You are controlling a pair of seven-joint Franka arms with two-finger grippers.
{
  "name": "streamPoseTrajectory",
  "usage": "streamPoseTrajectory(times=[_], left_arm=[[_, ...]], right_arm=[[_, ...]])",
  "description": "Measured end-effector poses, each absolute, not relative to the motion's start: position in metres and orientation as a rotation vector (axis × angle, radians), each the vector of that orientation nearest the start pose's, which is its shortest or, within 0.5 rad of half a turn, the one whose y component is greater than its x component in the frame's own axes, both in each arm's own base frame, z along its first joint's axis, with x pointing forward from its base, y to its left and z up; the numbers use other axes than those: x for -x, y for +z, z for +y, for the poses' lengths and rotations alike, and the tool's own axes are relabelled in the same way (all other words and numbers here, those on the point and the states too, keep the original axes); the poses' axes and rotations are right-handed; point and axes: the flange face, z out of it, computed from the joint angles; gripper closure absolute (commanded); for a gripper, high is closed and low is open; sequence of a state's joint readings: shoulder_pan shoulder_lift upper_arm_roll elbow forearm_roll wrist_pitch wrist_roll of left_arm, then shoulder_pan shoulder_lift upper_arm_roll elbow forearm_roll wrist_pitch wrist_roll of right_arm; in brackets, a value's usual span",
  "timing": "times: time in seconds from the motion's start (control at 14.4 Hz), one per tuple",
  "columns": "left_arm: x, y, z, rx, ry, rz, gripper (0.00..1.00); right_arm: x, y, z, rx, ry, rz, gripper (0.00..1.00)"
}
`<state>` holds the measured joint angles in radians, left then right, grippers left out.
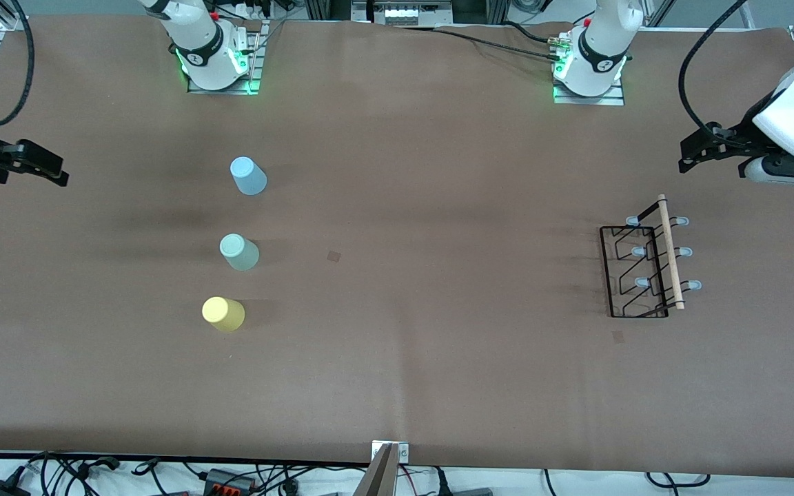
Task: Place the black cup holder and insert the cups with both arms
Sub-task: 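Reach the right gripper to the teal cup while the left gripper reaches the rack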
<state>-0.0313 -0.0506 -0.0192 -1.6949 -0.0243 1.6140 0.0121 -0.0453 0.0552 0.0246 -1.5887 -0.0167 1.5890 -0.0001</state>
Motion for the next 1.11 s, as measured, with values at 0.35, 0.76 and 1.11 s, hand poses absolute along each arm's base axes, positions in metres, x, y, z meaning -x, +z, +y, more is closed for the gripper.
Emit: streamPoseTrajectory(times=[0.35,0.76,1.11], left_arm=[[-0.538,0.593,-0.03,3.161,0.091,0.098,0.0],[-0.576,0.495,-0.005,3.147,0.347,0.025,0.0],[-0.606,0.416,0.017,3.158,0.171,0.099,0.0]], right_arm=[[-0.583,0.496,0.024,3.154,0.021,-0.075,0.0],[-0.582,0.352,0.064,3.13,-0.108,-0.152,0.0],[-0.586,0.298,0.116,3.107,-0.134,-0.111,0.0]])
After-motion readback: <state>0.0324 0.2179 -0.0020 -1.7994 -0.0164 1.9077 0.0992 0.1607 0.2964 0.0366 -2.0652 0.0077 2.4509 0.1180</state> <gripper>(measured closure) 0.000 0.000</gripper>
